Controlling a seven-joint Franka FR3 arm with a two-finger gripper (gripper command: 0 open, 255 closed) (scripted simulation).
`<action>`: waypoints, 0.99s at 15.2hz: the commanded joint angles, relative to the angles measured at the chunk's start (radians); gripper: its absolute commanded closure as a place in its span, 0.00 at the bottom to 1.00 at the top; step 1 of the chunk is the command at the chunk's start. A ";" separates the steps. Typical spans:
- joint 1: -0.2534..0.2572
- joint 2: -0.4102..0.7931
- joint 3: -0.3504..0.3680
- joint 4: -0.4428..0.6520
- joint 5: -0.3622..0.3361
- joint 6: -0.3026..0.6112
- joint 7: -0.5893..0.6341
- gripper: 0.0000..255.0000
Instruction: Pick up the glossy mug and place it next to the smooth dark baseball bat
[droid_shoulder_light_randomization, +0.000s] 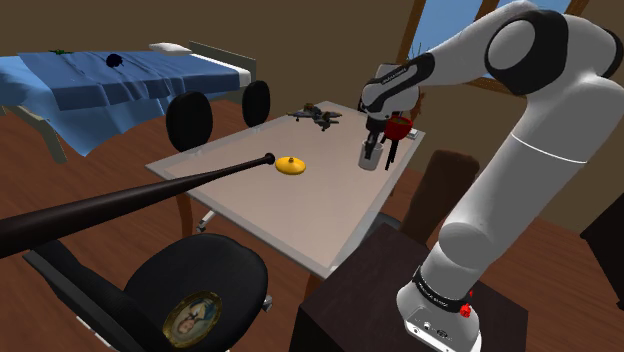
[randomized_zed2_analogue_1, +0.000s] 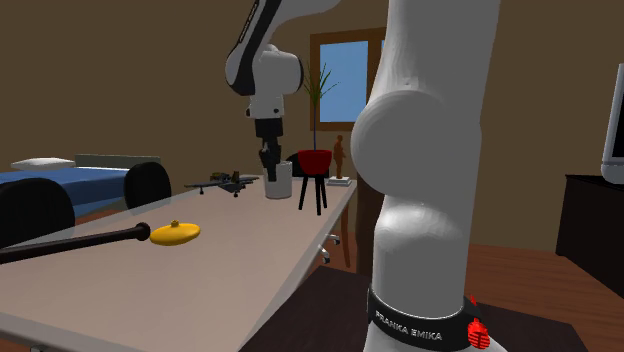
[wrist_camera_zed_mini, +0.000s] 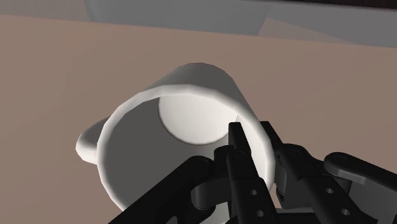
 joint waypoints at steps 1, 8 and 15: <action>0.000 -0.015 0.001 0.015 -0.006 -0.029 0.003 1.00; 0.002 -0.062 0.008 0.067 -0.022 -0.125 0.012 1.00; 0.004 -0.097 0.016 0.130 -0.031 -0.220 0.017 1.00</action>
